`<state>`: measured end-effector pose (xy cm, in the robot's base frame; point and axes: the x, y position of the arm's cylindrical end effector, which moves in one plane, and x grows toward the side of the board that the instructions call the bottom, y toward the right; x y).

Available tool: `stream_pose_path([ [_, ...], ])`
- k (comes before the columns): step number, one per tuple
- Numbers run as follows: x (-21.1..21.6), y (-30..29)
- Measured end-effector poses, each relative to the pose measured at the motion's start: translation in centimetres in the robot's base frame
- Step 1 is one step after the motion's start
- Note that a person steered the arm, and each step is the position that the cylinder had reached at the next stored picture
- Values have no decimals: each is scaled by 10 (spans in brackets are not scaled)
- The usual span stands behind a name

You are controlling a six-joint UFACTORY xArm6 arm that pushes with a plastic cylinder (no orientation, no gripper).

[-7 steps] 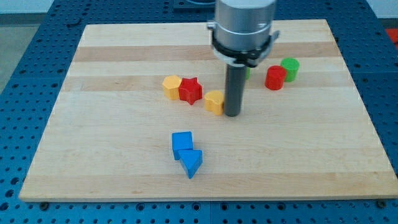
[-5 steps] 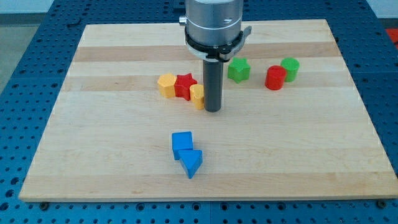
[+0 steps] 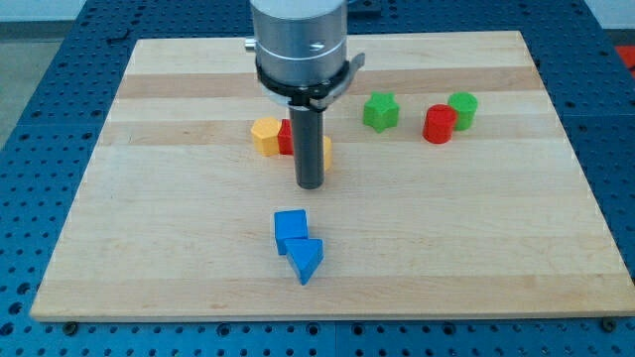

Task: Point your arm towards green circle

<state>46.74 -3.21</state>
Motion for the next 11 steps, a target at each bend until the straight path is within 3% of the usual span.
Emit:
stream_pose_path([
  [5, -22, -52],
  [9, 15, 0],
  [11, 10, 70],
])
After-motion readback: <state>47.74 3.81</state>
